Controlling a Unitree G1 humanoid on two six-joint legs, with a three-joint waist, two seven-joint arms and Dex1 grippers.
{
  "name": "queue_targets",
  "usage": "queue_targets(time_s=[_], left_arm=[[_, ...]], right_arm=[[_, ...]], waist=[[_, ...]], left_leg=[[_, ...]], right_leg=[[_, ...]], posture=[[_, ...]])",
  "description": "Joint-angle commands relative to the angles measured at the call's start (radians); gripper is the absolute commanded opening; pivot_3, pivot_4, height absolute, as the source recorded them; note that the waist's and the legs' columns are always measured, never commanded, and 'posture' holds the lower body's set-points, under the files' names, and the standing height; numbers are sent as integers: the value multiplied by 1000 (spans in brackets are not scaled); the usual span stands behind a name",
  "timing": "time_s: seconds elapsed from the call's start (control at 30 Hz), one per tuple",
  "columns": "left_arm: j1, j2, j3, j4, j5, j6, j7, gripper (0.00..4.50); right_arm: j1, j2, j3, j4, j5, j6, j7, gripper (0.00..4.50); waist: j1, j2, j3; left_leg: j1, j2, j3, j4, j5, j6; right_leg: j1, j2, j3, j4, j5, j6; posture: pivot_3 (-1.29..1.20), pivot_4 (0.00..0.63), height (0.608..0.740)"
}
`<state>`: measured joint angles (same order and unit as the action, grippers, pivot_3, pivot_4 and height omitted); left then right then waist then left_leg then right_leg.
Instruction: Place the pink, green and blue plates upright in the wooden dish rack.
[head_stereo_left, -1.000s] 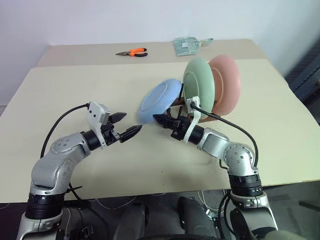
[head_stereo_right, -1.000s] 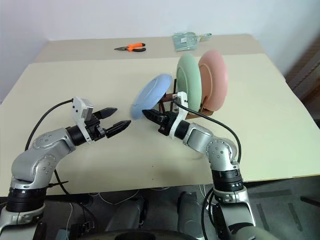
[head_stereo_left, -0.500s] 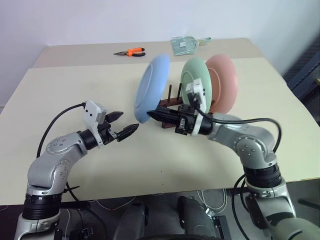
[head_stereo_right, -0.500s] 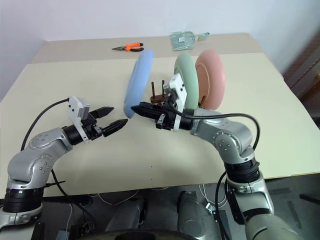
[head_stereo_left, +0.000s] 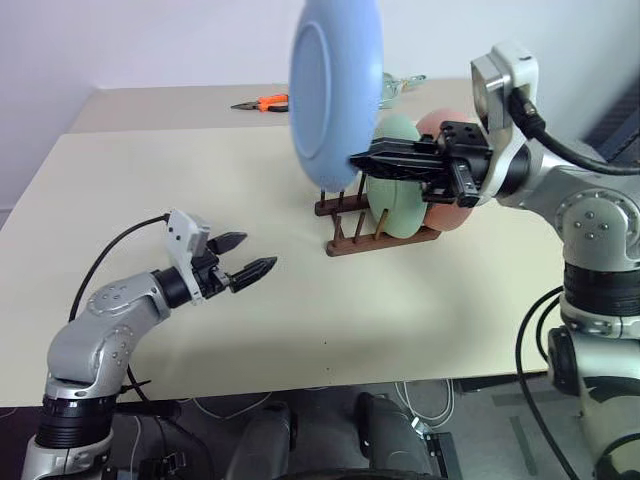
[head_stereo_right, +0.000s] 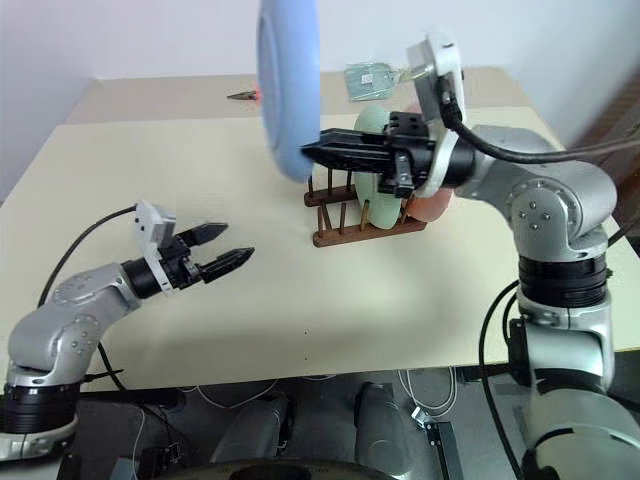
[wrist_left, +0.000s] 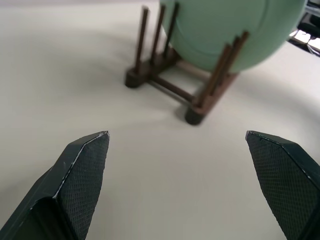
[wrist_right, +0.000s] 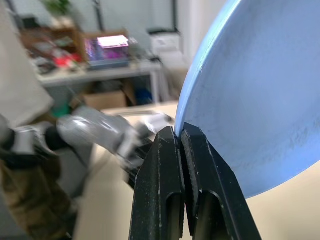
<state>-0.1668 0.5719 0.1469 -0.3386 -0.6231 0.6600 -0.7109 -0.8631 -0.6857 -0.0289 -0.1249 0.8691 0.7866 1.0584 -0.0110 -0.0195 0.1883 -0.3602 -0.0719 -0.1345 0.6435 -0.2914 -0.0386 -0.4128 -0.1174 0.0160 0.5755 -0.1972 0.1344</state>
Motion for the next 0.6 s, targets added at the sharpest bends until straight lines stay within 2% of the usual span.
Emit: queue_targets(time_s=[0.03, 0.23, 0.6], left_arm=[[-9, -15, -25, -63, -5, -12, 9, 4500], [-11, -19, -48, -74, -4, -8, 13, 4500], [-21, -13, -72, -82, -1, -7, 6, 4500]], right_arm=[[-3, -8, 18, 66, -78, -81, 73, 26], [-2, 3, 39, 161, -149, -126, 140, 26], [14, 34, 69, 275, -270, -169, 162, 26]], waist=[[-1, 0, 0], [-1, 0, 0], [-1, 0, 0]], left_leg=[[0, 0, 0, 0, 0, 0], [0, 0, 0, 0, 0, 0], [1, 0, 0, 0, 0, 0]], right_leg=[[0, 0, 0, 0, 0, 0], [-1, 0, 0, 1, 0, 0], [0, 0, 0, 1, 1, -1]], posture=[[0, 150, 740], [0, 150, 740], [0, 150, 740]])
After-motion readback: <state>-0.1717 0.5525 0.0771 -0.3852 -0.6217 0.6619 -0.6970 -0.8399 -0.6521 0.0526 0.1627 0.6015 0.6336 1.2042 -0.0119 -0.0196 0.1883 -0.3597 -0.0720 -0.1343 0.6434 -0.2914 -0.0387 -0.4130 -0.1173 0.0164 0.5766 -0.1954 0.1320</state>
